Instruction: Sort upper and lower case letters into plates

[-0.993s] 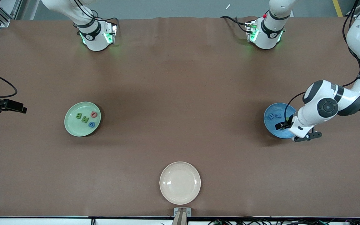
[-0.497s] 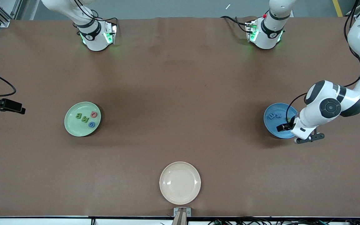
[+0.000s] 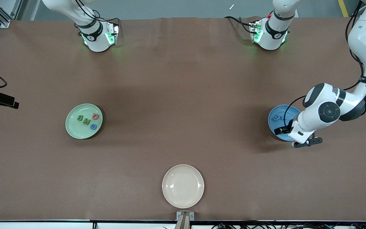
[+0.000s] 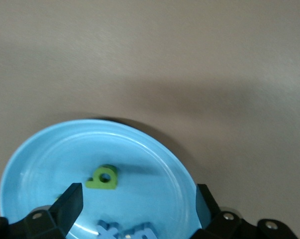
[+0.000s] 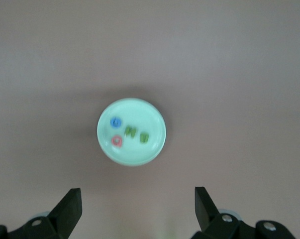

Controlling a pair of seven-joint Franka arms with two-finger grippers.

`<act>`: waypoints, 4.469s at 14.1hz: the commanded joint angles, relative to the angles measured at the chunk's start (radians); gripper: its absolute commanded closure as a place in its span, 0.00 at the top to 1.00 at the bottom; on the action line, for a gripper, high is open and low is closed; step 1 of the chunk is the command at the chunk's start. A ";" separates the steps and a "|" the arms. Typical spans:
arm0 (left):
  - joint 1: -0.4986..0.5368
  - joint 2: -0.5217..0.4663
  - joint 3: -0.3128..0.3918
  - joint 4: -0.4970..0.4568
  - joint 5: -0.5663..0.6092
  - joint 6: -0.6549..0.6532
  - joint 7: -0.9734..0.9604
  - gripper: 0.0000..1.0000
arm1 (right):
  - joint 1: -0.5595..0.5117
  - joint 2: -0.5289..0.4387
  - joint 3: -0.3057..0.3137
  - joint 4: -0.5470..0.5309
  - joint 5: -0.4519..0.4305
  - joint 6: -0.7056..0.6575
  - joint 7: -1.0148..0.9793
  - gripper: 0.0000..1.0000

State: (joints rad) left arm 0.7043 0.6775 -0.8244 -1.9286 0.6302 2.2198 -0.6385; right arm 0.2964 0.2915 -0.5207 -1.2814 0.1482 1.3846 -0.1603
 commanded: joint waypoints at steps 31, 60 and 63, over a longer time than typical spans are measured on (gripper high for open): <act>-0.519 -0.453 0.597 -0.059 -0.613 -0.072 0.500 1.00 | -0.327 -0.181 0.419 -0.096 -0.065 -0.021 0.001 1.00; -0.720 -0.638 0.855 0.344 -0.664 -0.557 0.642 1.00 | -0.364 -0.347 0.498 -0.284 -0.127 0.053 0.064 1.00; -0.729 -0.636 0.858 0.346 -0.670 -0.554 0.640 1.00 | -0.362 -0.362 0.498 -0.309 -0.127 0.062 0.062 1.00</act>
State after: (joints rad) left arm -0.0081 0.0308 0.0181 -1.6102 -0.0241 1.6849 -0.0129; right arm -0.0539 -0.0174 -0.0367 -1.5262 0.0248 1.4210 -0.1088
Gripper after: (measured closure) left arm 0.000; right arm 0.000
